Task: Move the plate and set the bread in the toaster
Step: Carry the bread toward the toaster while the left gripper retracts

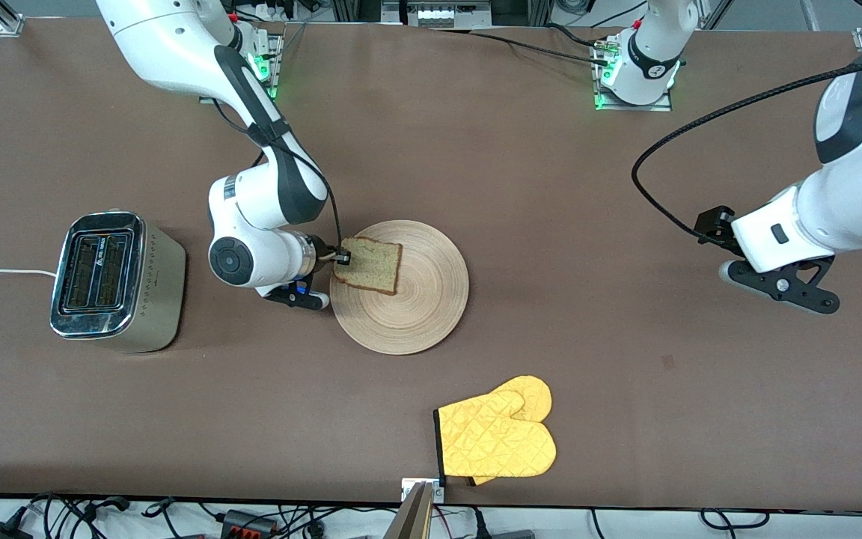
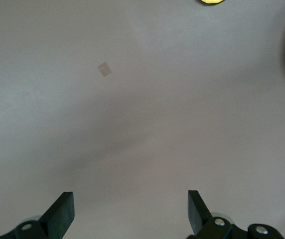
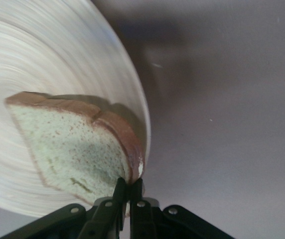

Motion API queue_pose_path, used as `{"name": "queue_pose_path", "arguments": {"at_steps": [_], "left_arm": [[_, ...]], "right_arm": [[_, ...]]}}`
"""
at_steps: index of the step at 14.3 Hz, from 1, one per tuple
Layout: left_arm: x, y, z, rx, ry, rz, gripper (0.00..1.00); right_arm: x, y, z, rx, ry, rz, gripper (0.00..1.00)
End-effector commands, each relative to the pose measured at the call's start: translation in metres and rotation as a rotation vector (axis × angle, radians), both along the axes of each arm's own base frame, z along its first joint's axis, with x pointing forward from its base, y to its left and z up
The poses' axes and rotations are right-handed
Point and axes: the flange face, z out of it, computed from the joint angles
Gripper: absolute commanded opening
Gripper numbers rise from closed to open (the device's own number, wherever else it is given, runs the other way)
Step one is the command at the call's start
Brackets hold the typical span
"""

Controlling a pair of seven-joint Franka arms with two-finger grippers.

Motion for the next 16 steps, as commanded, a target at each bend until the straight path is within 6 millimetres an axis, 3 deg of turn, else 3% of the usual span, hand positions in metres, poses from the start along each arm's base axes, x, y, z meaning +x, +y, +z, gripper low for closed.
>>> {"name": "queue_pose_path", "arguments": {"at_steps": [1, 4, 6, 8, 9, 13, 16], "left_arm": [[-0.004, 0.002, 0.016, 0.052, -0.038, 0.030, 1.00], [-0.006, 0.009, 0.026, 0.048, -0.055, 0.042, 1.00], [-0.014, 0.024, 0.033, 0.053, -0.049, 0.068, 1.00], [-0.032, 0.030, 0.028, 0.047, -0.025, 0.089, 1.00], [-0.041, 0.039, 0.027, 0.021, -0.035, 0.121, 1.00], [-0.098, 0.011, 0.011, 0.039, -0.127, 0.221, 1.00], [-0.110, 0.008, 0.001, 0.028, -0.193, 0.335, 1.00]], "right_arm": [[0.009, -0.001, 0.055, 0.005, -0.036, 0.027, 0.00], [0.028, -0.020, 0.104, -0.120, -0.092, 0.131, 0.00], [0.035, -0.039, 0.135, -0.212, -0.120, 0.225, 0.00], [0.039, -0.075, 0.163, -0.258, -0.129, 0.291, 0.00], [0.042, -0.104, 0.177, -0.280, -0.124, 0.331, 0.00], [0.044, -0.175, 0.219, -0.431, -0.128, 0.382, 0.00], [0.034, -0.202, 0.251, -0.581, -0.109, 0.392, 0.00]]}}
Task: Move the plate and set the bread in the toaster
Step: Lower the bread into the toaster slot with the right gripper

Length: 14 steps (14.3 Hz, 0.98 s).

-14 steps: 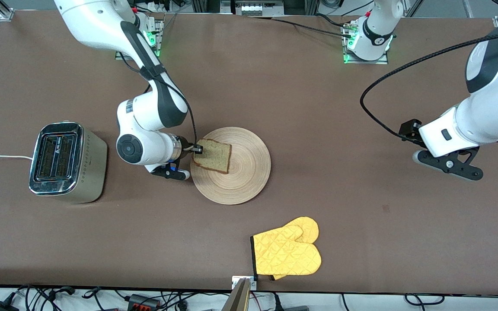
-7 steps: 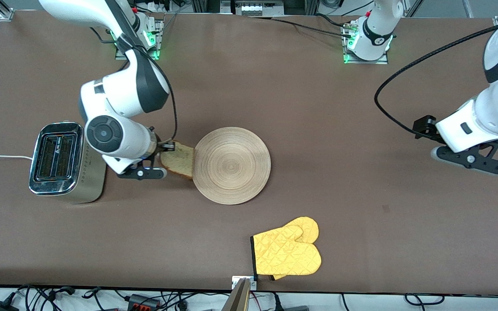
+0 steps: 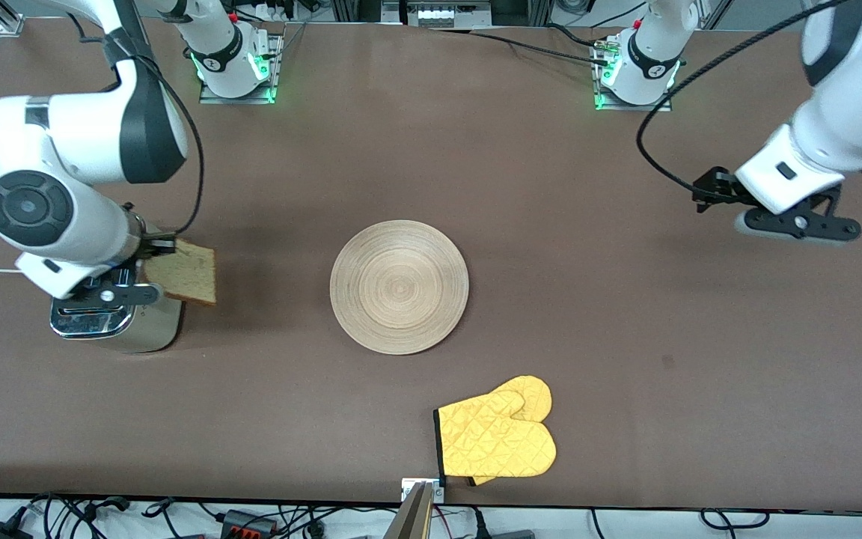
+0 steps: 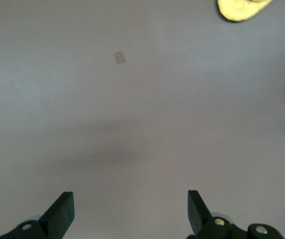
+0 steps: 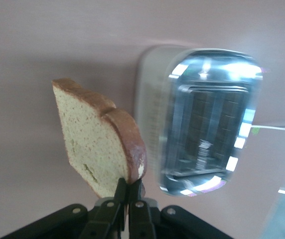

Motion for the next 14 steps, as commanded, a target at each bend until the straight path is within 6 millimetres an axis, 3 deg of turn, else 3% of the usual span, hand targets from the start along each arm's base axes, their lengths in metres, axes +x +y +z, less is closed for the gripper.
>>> {"name": "queue_pose_path", "arguments": {"at_steps": [1, 3, 4, 5, 8, 10, 14], "left_arm": [[-0.021, 0.023, -0.005, -0.013, -0.036, 0.074, 1.00], [-0.019, 0.028, -0.003, -0.062, -0.033, 0.039, 1.00], [-0.019, 0.028, -0.003, -0.070, -0.030, 0.046, 1.00], [-0.021, 0.026, -0.003, -0.085, -0.025, 0.050, 1.00], [-0.023, 0.025, 0.000, -0.098, -0.034, 0.070, 1.00], [-0.018, 0.036, 0.000, -0.102, -0.058, 0.095, 1.00], [-0.015, 0.036, 0.001, -0.113, -0.068, 0.113, 1.00]], "right_arm": [[-0.013, -0.015, 0.029, -0.165, 0.015, 0.032, 0.00], [-0.009, -0.036, 0.025, -0.237, 0.027, 0.020, 0.00], [-0.005, -0.060, 0.014, -0.237, 0.045, -0.026, 0.00], [-0.002, -0.071, 0.002, -0.240, 0.063, -0.046, 0.00], [0.002, -0.089, -0.012, -0.252, 0.083, -0.070, 0.00], [0.007, -0.105, -0.018, -0.257, 0.068, -0.073, 0.00], [0.010, -0.104, -0.032, -0.262, 0.064, -0.090, 0.00]]}}
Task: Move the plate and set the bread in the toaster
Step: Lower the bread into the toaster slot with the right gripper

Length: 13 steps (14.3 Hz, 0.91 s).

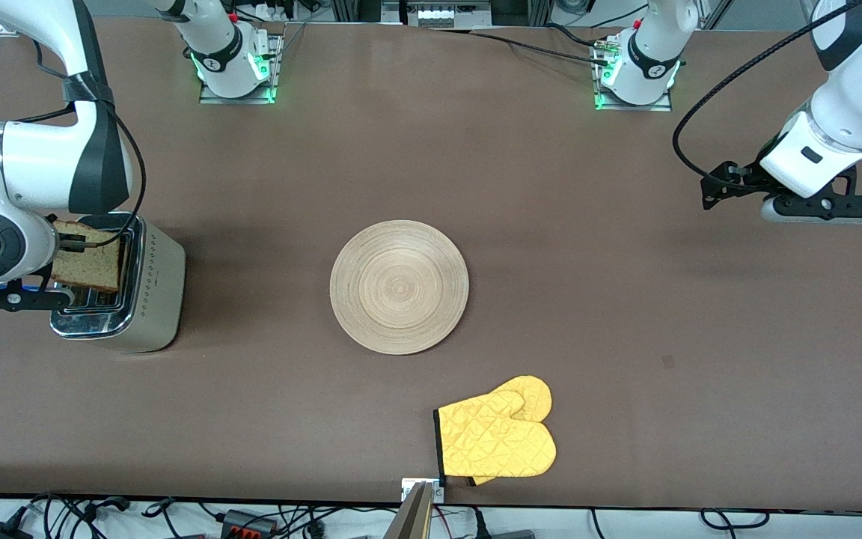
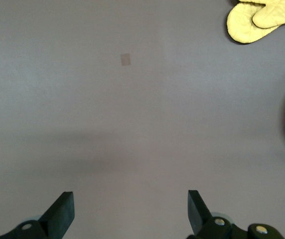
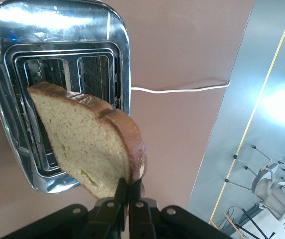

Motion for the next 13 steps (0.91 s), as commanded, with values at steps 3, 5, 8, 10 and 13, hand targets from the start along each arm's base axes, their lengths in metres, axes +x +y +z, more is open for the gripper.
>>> {"name": "queue_pose_path", "arguments": {"at_steps": [3, 5, 8, 10, 13], "left_arm": [[-0.005, 0.000, 0.004, -0.025, -0.017, 0.023, 1.00], [-0.004, 0.000, 0.002, -0.026, -0.015, 0.020, 1.00], [-0.004, 0.001, 0.000, -0.025, -0.006, 0.013, 1.00], [-0.004, 0.001, 0.000, -0.025, -0.006, 0.008, 1.00], [-0.005, 0.001, -0.001, -0.025, -0.003, 0.008, 1.00]], "right_arm": [[0.000, 0.015, 0.011, -0.015, -0.042, 0.017, 0.00], [-0.003, 0.019, 0.020, -0.018, -0.060, 0.015, 0.00], [-0.008, 0.018, 0.019, -0.033, -0.043, -0.028, 0.00], [-0.010, 0.017, 0.020, -0.032, -0.033, -0.039, 0.00], [-0.009, 0.019, 0.015, -0.027, -0.033, -0.038, 0.00]]}}
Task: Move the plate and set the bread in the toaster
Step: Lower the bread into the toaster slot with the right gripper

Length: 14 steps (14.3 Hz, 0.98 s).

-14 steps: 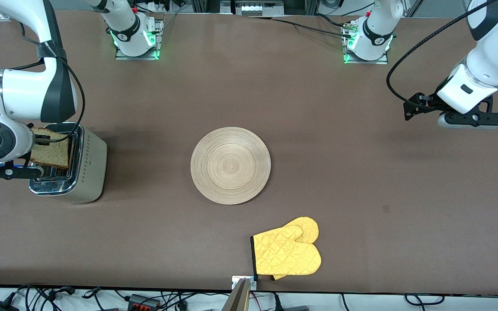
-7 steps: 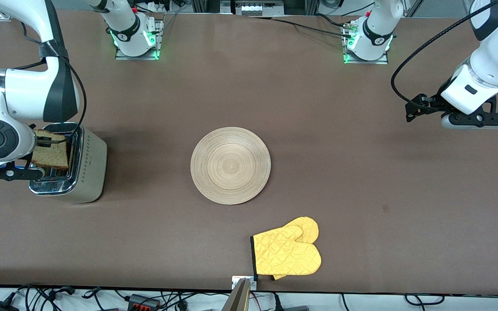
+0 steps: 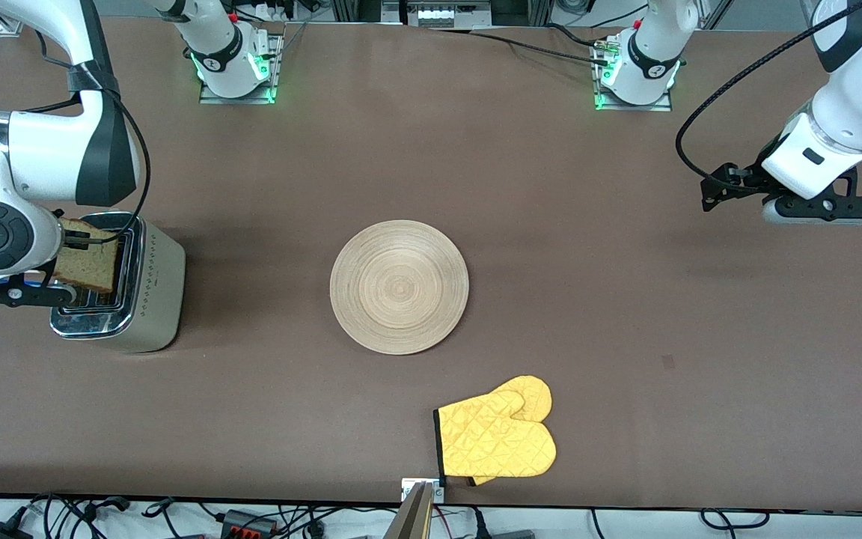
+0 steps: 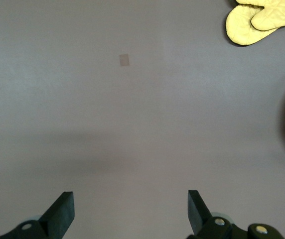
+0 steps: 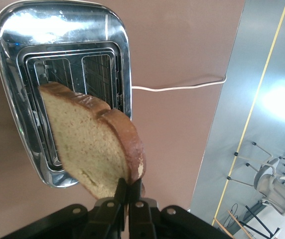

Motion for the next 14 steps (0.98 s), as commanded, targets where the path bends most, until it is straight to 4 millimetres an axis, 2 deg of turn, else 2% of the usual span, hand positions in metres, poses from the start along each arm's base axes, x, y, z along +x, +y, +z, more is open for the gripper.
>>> {"name": "queue_pose_path", "arguments": {"at_steps": [1, 14], "left_arm": [[-0.005, 0.002, 0.002, -0.018, -0.004, 0.001, 1.00], [-0.003, 0.010, -0.002, -0.020, 0.002, 0.016, 1.00]], "right_arm": [[-0.003, 0.003, -0.002, -0.006, -0.001, -0.014, 0.00], [0.010, 0.002, -0.039, 0.020, -0.001, 0.008, 0.00]]}}
